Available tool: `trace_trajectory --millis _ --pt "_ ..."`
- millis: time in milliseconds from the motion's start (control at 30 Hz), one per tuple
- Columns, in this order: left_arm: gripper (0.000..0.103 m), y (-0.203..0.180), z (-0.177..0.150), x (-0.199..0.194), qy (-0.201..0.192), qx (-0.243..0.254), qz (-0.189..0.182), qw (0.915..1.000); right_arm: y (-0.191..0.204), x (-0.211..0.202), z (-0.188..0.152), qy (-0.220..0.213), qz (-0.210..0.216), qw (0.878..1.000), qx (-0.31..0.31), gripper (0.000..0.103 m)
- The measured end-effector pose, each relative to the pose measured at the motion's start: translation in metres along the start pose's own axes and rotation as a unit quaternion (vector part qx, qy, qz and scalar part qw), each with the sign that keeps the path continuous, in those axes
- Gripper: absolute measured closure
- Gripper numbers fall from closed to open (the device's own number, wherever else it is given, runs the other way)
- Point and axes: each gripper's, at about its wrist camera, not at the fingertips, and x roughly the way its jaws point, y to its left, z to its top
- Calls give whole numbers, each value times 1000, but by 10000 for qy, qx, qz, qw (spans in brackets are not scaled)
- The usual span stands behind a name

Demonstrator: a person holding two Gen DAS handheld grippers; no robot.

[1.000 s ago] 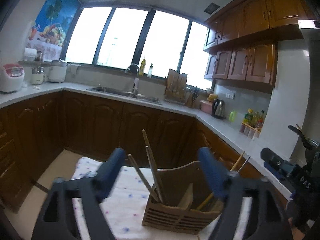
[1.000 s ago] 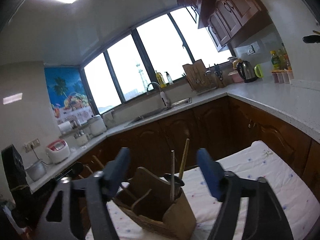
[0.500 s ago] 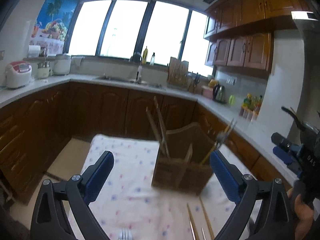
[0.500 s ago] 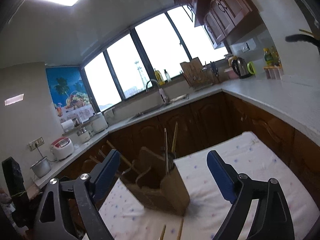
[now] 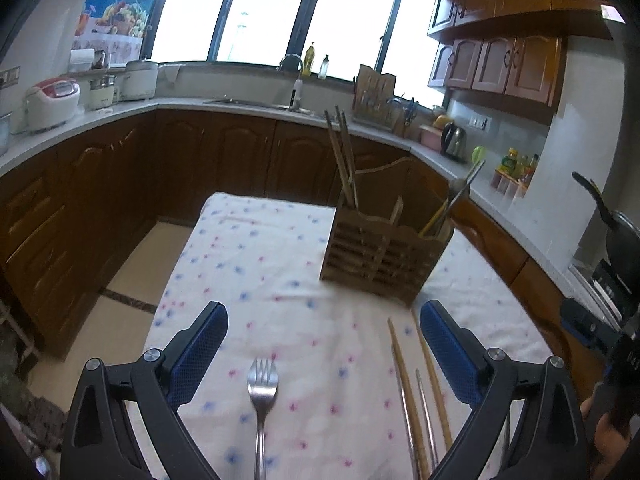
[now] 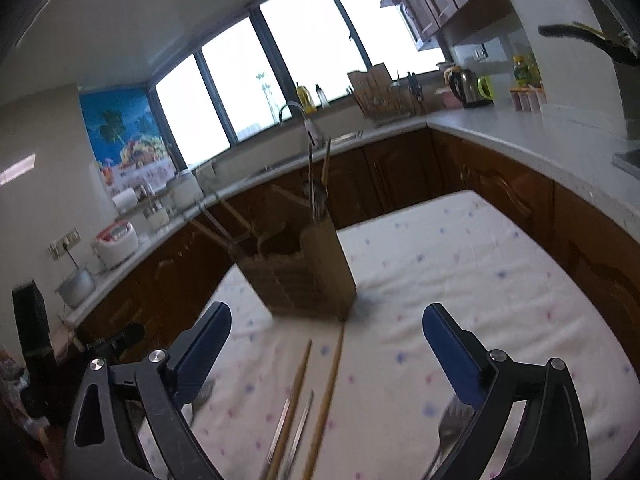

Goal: Organize utensils
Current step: 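Move both tools back down to the remaining chopsticks on the cloth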

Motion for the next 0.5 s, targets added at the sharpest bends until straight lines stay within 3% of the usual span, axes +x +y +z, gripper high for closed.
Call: trace_trajectory --millis 500 --pt "5 -3 -12 18 669 72 77 9977 -9 15 -33 587 -110 9982 20 5"
